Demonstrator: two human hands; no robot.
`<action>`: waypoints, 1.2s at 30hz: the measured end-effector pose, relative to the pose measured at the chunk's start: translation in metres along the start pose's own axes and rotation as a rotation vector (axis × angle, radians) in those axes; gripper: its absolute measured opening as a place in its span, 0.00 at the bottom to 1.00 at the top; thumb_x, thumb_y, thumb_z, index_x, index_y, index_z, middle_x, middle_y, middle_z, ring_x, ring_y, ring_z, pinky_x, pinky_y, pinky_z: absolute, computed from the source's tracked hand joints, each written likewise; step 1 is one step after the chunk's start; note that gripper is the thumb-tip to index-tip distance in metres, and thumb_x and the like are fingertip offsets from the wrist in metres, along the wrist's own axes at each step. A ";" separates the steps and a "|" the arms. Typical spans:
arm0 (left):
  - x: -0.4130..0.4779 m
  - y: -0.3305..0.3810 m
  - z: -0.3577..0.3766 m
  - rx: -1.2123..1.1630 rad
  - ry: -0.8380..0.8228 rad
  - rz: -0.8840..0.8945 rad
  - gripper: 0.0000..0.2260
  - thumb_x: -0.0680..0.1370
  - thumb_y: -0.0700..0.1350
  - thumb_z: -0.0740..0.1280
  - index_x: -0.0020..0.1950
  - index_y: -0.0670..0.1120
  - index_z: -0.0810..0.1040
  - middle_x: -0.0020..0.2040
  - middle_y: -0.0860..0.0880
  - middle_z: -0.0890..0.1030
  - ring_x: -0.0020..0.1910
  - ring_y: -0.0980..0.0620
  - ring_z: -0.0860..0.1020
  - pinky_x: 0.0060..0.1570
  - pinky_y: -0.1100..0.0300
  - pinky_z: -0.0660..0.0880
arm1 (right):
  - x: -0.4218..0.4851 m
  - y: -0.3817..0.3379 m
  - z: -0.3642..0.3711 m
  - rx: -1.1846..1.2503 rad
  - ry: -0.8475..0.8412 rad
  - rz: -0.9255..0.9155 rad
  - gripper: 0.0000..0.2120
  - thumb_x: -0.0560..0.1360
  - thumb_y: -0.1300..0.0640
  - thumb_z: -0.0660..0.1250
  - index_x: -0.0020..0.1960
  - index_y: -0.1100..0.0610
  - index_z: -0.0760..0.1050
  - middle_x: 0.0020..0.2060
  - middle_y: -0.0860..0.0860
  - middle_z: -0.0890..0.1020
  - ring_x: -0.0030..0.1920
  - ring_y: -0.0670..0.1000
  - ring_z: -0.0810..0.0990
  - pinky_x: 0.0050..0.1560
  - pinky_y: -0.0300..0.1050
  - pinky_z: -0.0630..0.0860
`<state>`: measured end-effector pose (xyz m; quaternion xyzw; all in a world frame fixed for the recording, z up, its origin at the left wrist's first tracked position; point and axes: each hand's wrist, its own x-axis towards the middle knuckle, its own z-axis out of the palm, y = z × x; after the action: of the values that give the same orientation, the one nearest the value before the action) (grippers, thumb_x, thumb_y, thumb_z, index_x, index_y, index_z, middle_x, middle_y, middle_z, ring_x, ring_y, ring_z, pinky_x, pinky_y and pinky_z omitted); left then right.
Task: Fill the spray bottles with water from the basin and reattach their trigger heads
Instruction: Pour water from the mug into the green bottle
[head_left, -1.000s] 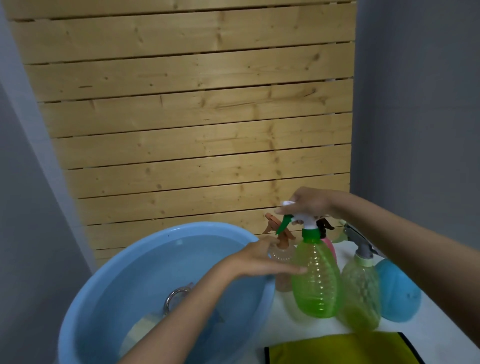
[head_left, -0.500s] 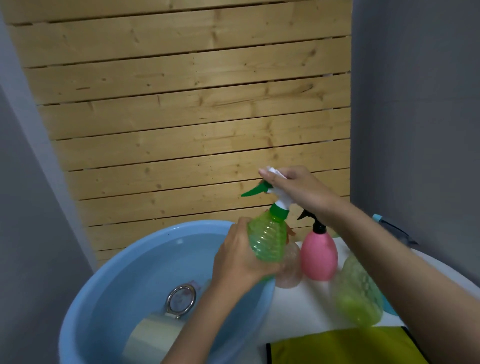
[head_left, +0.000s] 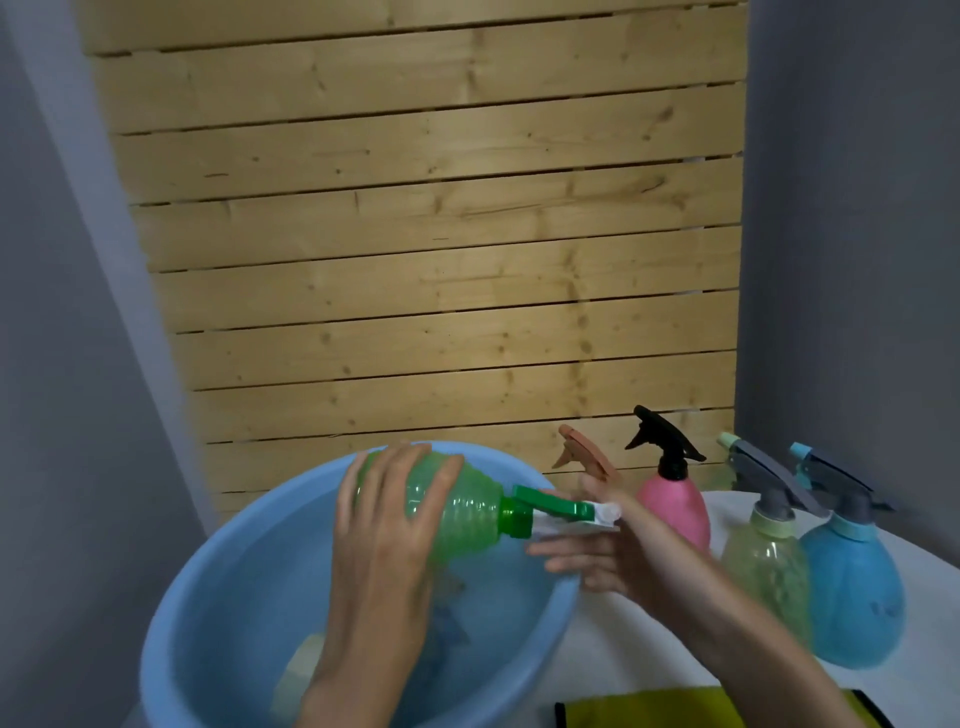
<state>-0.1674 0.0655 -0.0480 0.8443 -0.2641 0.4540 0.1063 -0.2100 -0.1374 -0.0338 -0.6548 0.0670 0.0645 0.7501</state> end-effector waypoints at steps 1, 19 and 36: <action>-0.001 -0.001 -0.005 -0.005 -0.005 0.018 0.41 0.50 0.31 0.65 0.63 0.47 0.73 0.58 0.42 0.76 0.60 0.43 0.70 0.67 0.47 0.60 | -0.002 0.006 -0.001 0.009 -0.032 -0.009 0.35 0.62 0.38 0.64 0.64 0.54 0.74 0.45 0.61 0.85 0.36 0.52 0.84 0.34 0.40 0.72; -0.017 0.013 -0.021 -0.069 -0.253 -0.088 0.49 0.45 0.39 0.79 0.66 0.54 0.71 0.57 0.50 0.77 0.57 0.48 0.73 0.60 0.55 0.64 | -0.035 0.038 0.001 -0.222 0.231 -0.594 0.23 0.63 0.64 0.76 0.55 0.47 0.79 0.37 0.42 0.85 0.35 0.37 0.78 0.36 0.26 0.71; -0.022 0.012 0.000 -0.308 -0.119 -0.110 0.45 0.54 0.35 0.76 0.68 0.58 0.71 0.64 0.50 0.68 0.64 0.51 0.68 0.63 0.58 0.67 | -0.026 0.055 0.000 -0.226 0.580 -0.794 0.13 0.68 0.46 0.73 0.31 0.54 0.80 0.60 0.41 0.79 0.50 0.51 0.81 0.44 0.39 0.80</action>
<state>-0.1838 0.0630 -0.0671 0.8566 -0.2899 0.3507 0.2433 -0.2458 -0.1303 -0.0824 -0.6979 0.0113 -0.4035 0.5916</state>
